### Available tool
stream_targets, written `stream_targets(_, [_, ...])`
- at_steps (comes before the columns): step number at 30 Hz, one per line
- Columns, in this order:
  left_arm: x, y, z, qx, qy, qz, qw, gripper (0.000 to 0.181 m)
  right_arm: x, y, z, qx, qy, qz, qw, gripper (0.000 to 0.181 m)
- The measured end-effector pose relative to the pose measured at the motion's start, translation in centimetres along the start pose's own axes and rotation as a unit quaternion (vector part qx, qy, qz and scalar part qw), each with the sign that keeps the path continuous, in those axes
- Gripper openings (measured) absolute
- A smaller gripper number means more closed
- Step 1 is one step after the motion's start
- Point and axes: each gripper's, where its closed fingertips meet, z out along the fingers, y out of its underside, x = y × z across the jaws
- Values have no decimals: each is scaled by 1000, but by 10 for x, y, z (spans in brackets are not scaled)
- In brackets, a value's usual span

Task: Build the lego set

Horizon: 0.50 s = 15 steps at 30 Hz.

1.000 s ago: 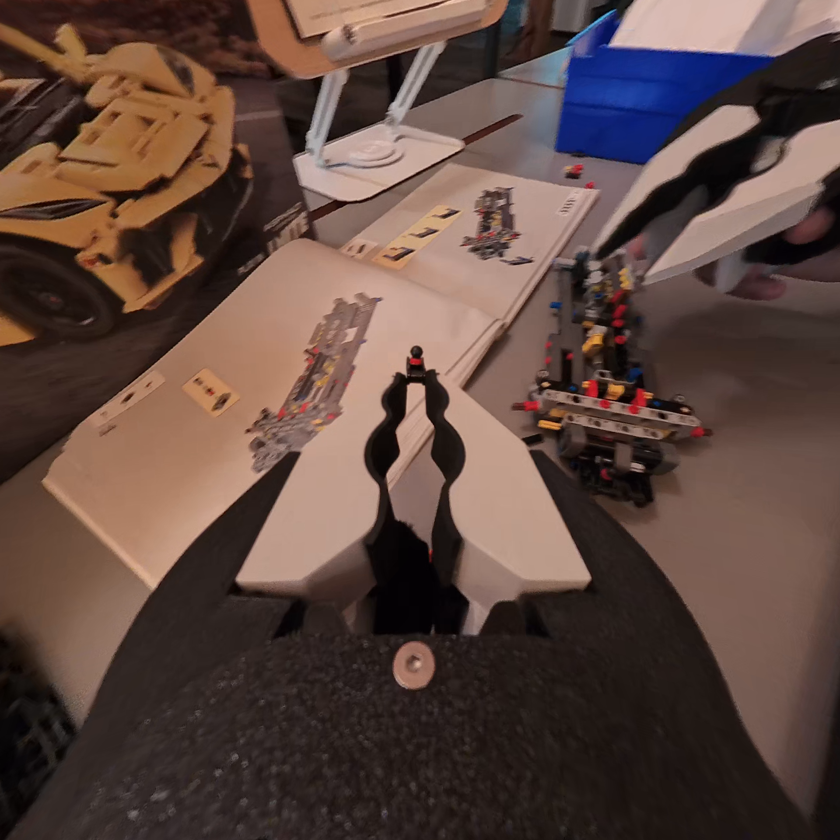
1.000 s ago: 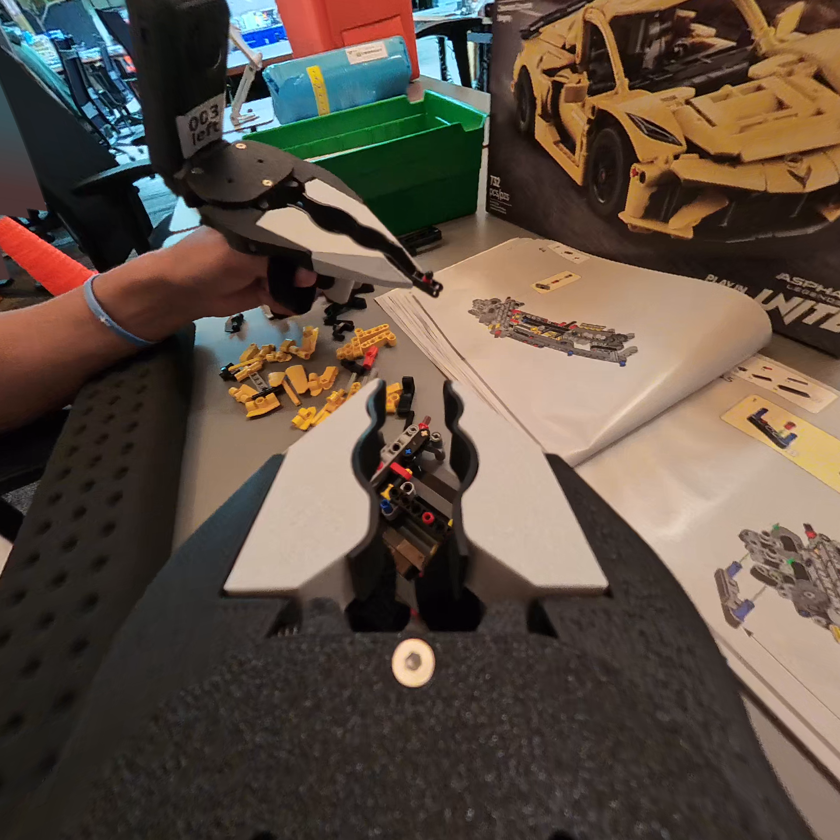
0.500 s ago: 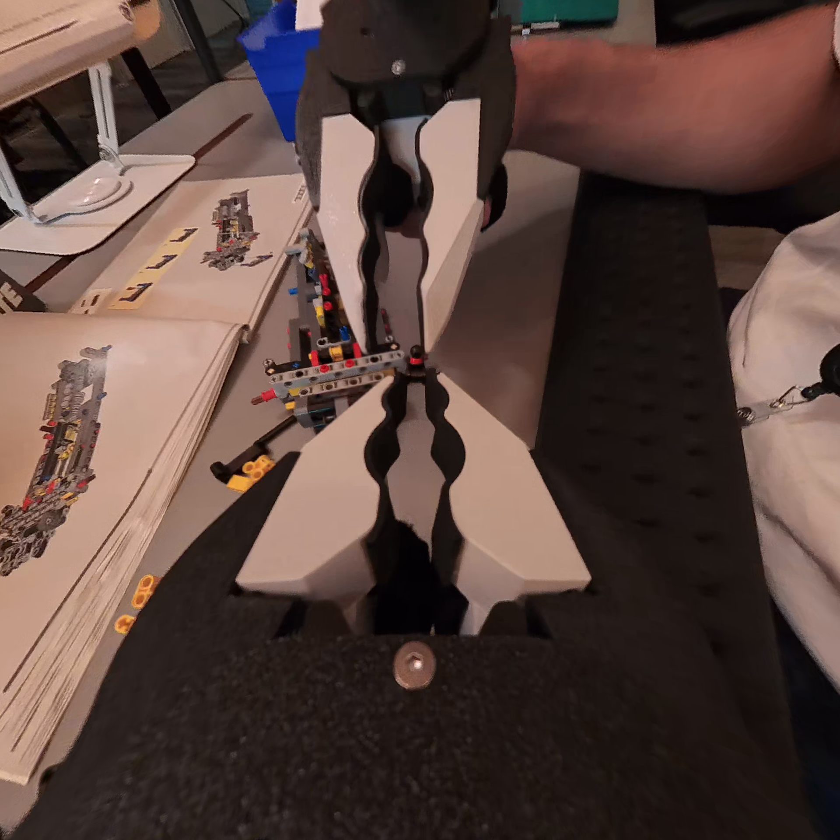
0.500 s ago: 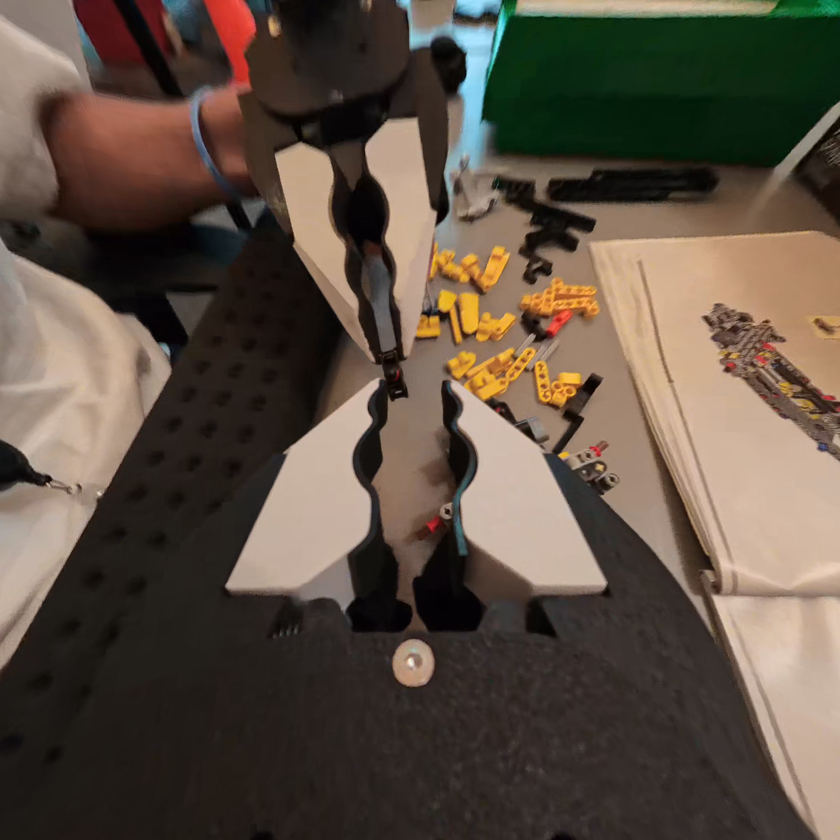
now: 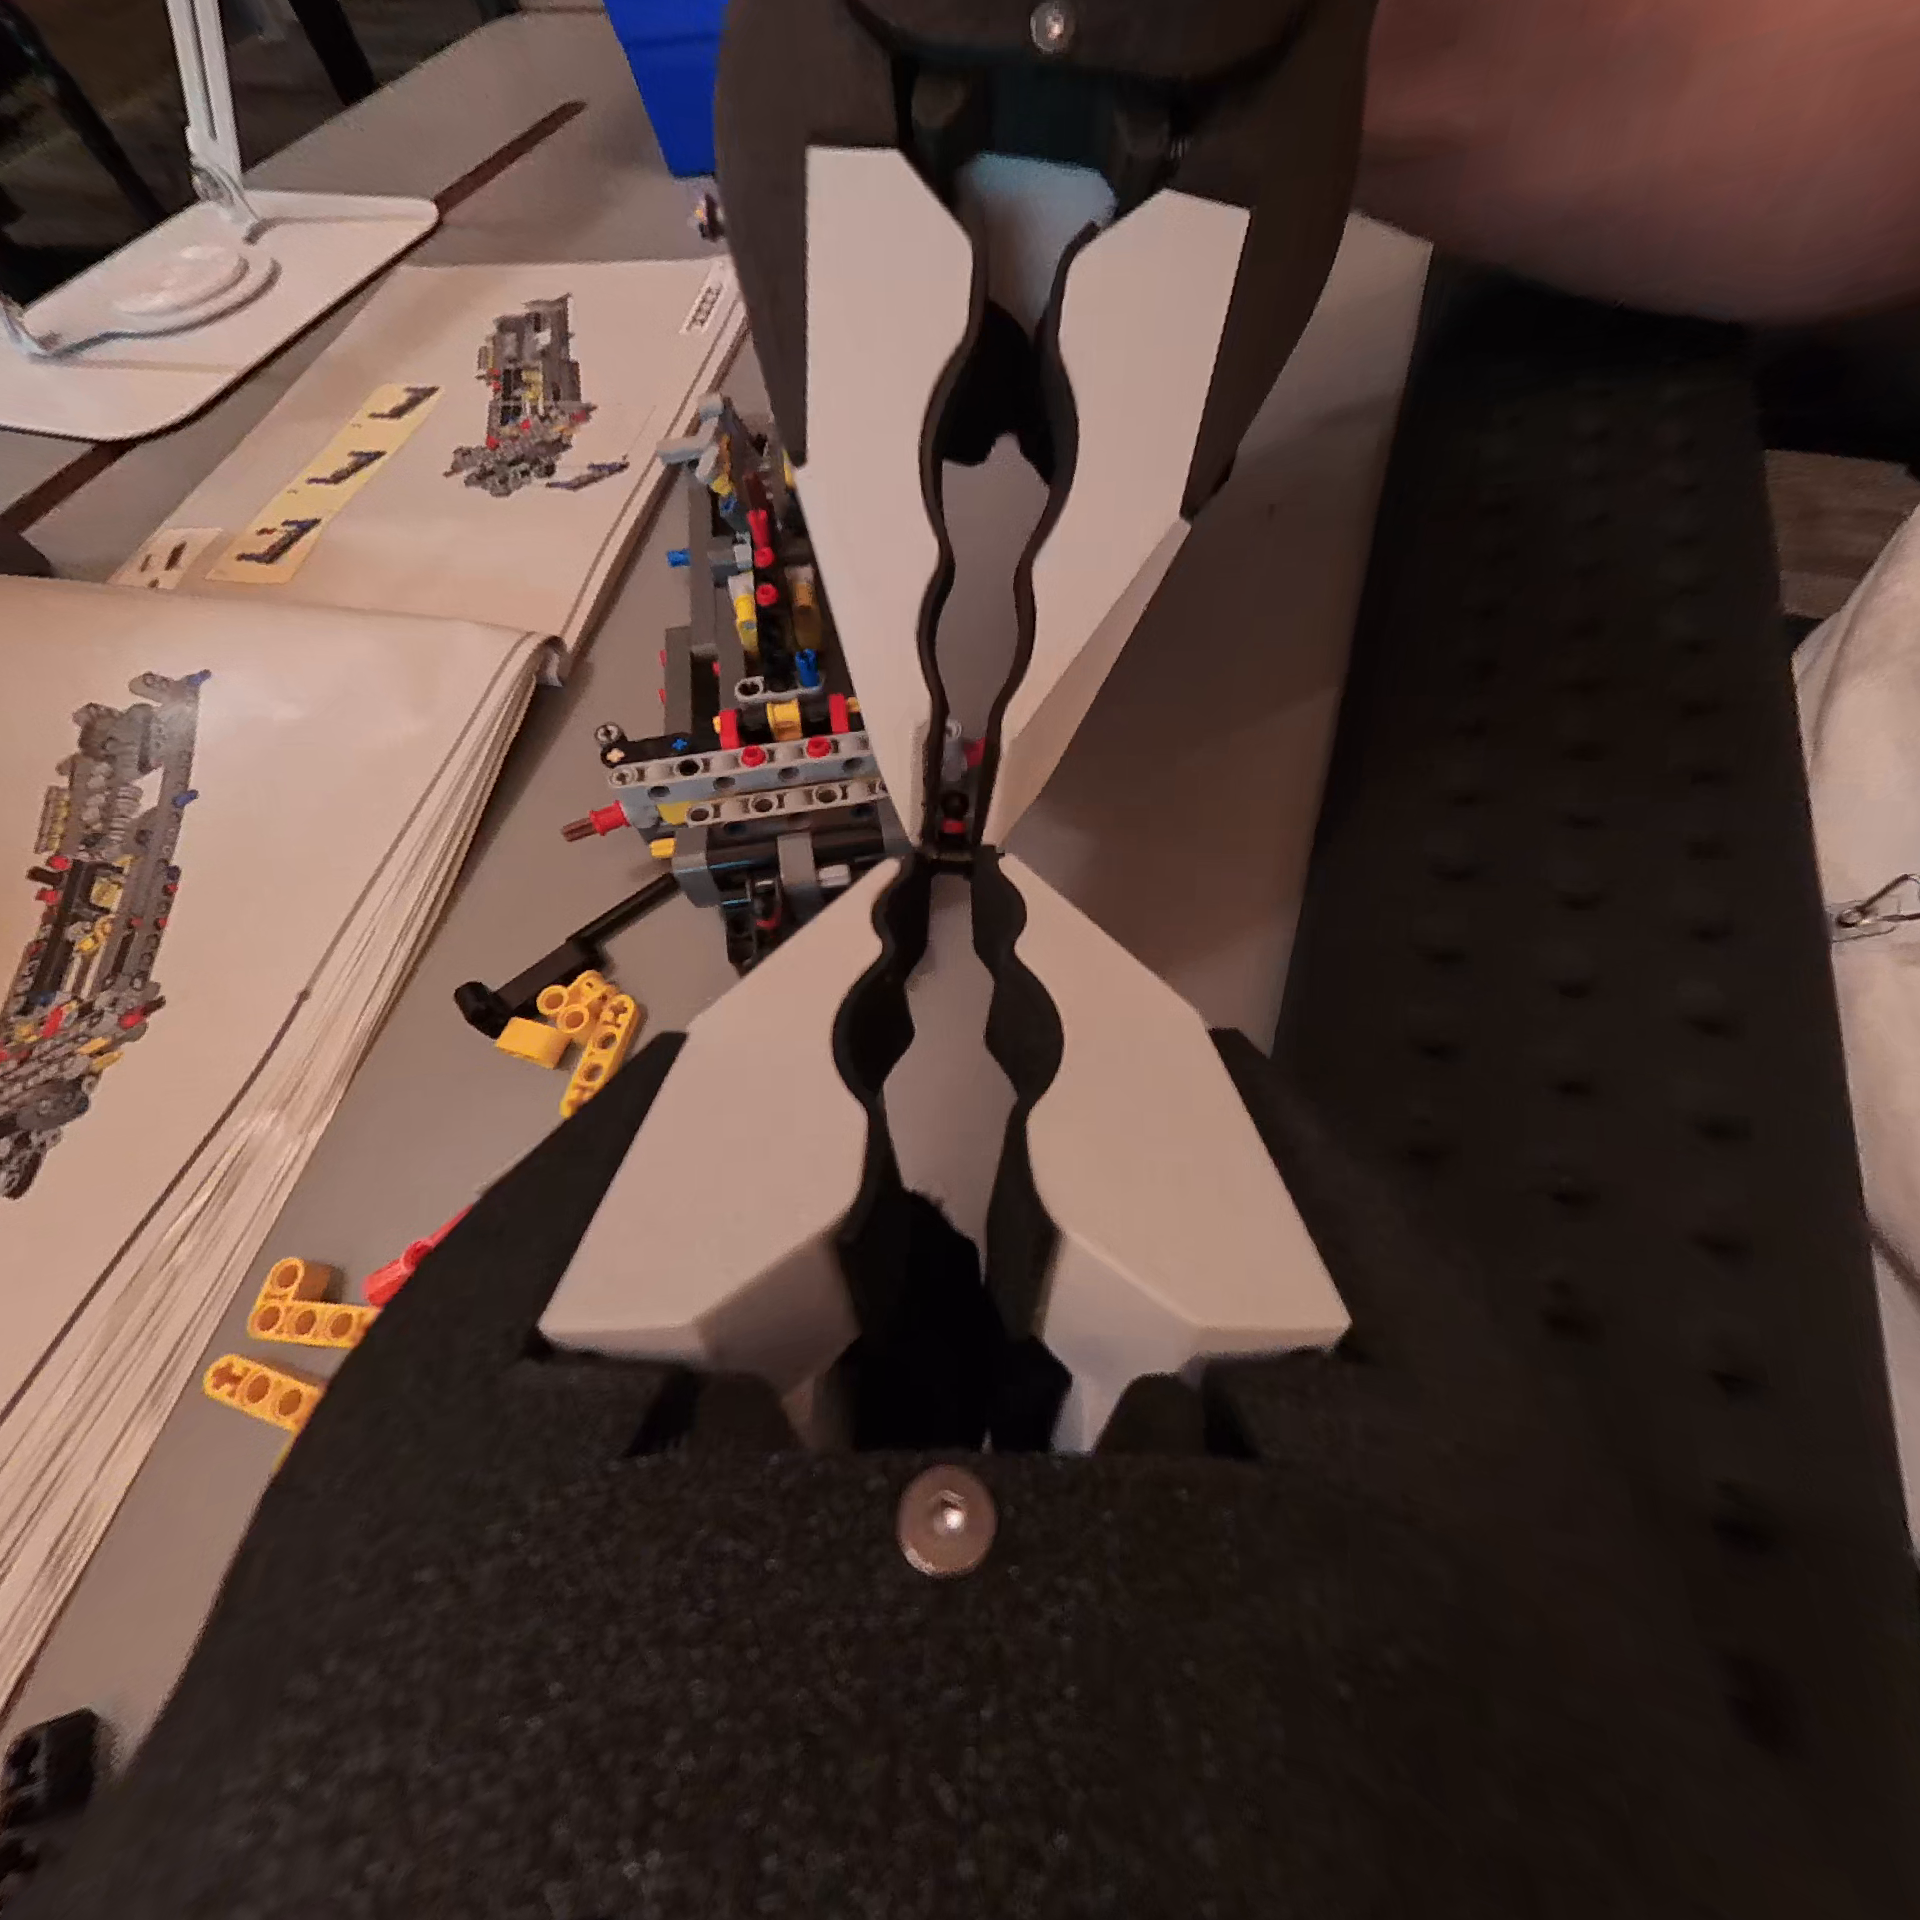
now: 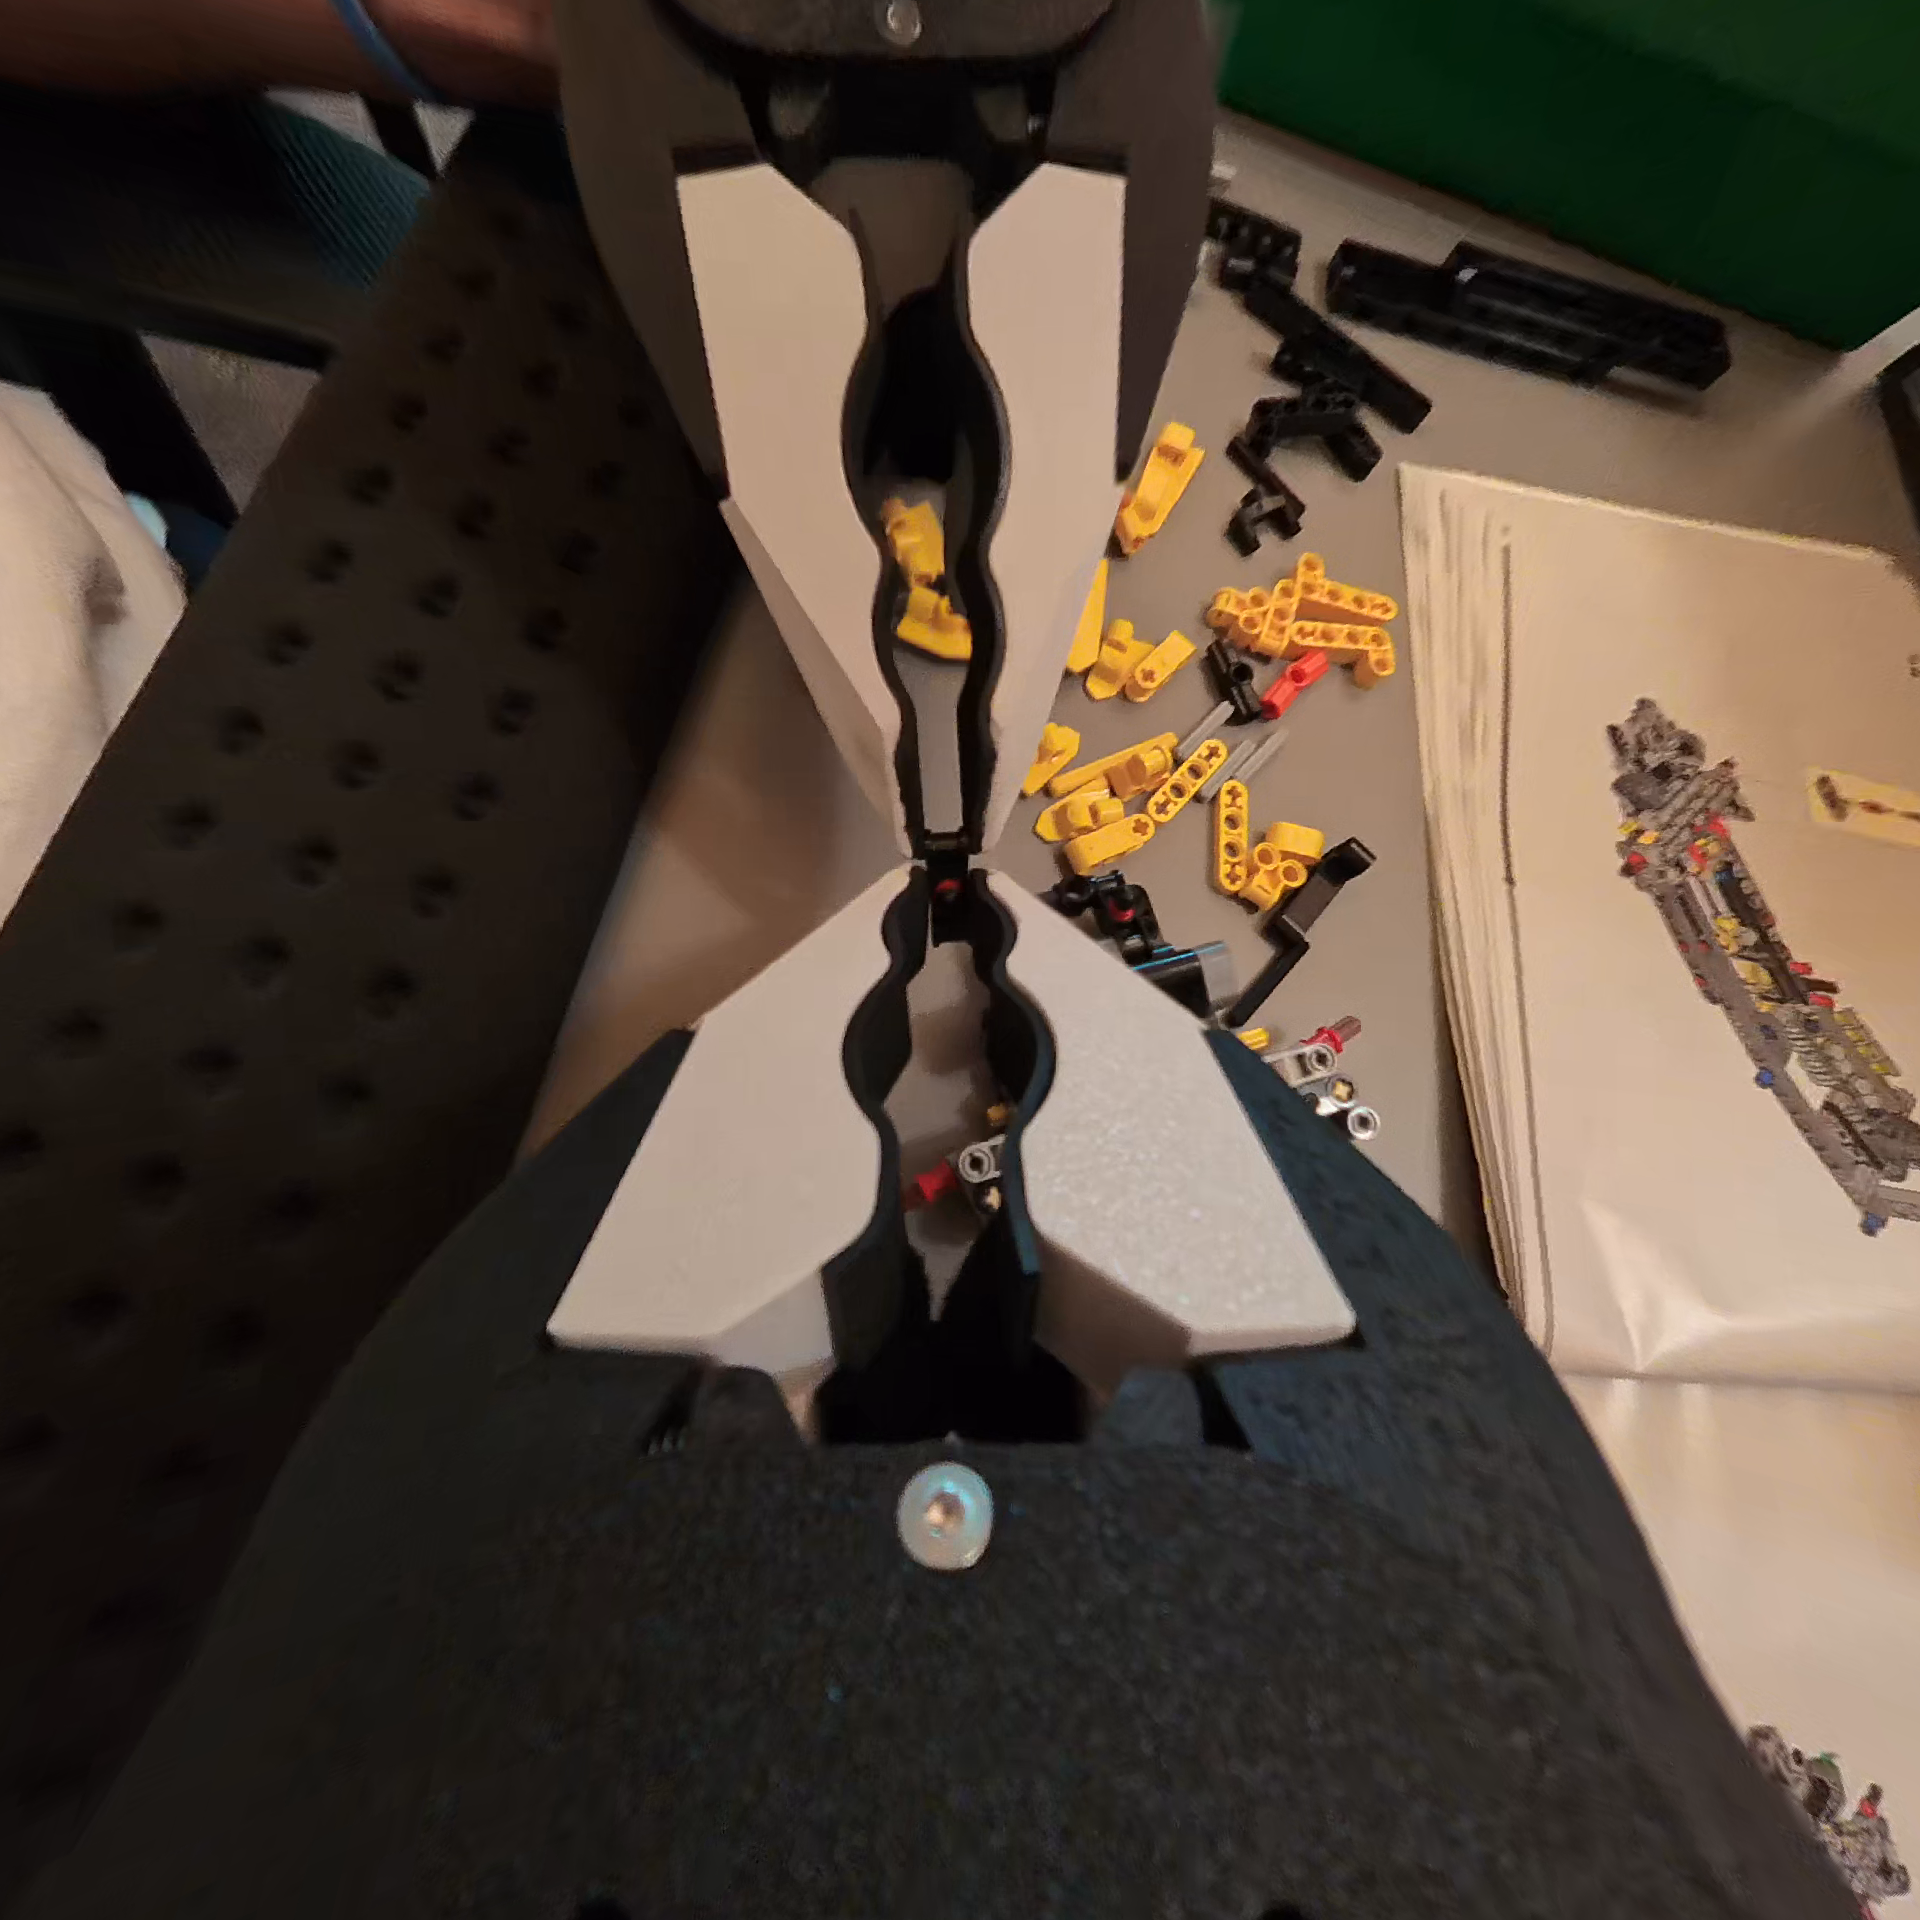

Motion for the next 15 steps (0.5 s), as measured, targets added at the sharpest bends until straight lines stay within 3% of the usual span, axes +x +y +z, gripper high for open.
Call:
stream_targets(3, [-3, 10, 3, -32, -15, 2, 999, 10, 2, 8, 4, -68, -24, -3, 997, 6])
stream_targets(5, [-11, 19, 4, -59, -41, 10, 997, 28, 8, 16, 4, -130, -20, -35, 991, 6])
stream_targets(10, [-19, 22, 11, -71, -37, -16, 997, 48, 14, 20, 5, -240, -50, -83, 966, 6])
stream_targets(13, [-24, 21, 14, -70, -31, -36, 996, 46, 13, 15, 5, -262, -87, -74, 958, 6])
stream_targets(15, [-24, 15, 11, -53, -26, -42, 997, 40, 9, 10, 5, -241, -117, -50, 962, 6])
